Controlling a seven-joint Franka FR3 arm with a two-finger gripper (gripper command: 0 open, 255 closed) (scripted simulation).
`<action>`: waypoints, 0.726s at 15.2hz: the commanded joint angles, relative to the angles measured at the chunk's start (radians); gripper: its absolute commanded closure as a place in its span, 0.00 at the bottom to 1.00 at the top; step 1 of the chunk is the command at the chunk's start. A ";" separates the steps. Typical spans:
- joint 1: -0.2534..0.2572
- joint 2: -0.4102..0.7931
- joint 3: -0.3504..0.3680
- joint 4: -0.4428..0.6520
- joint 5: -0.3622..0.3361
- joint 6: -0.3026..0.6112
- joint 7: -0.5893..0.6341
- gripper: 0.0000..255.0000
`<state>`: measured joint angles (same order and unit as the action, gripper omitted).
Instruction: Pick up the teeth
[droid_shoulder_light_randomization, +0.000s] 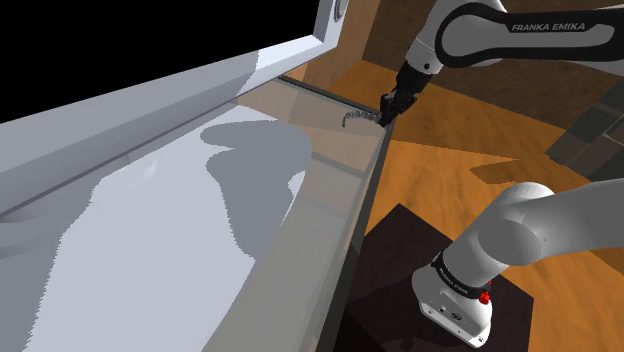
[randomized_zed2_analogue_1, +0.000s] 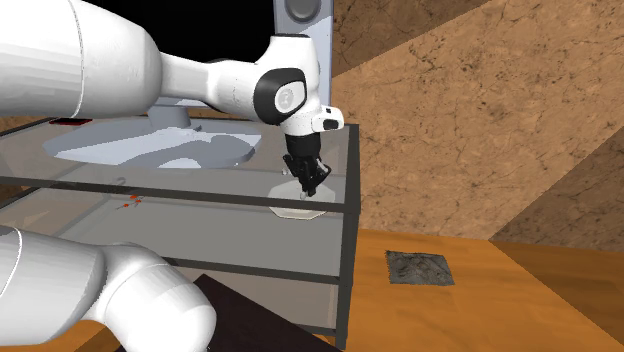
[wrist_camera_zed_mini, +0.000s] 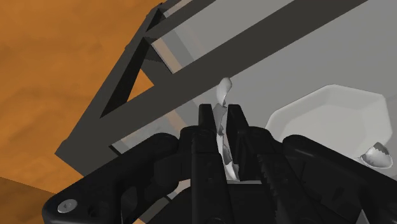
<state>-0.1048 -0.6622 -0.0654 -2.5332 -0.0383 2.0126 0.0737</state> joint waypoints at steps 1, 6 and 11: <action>0.000 0.000 0.000 0.000 0.000 0.000 0.000 1.00; 0.001 -0.004 0.002 0.038 0.001 -0.042 0.000 1.00; 0.002 -0.005 0.004 0.104 0.003 -0.110 0.000 1.00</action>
<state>-0.1031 -0.6655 -0.0619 -2.4437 -0.0355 1.9198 0.0742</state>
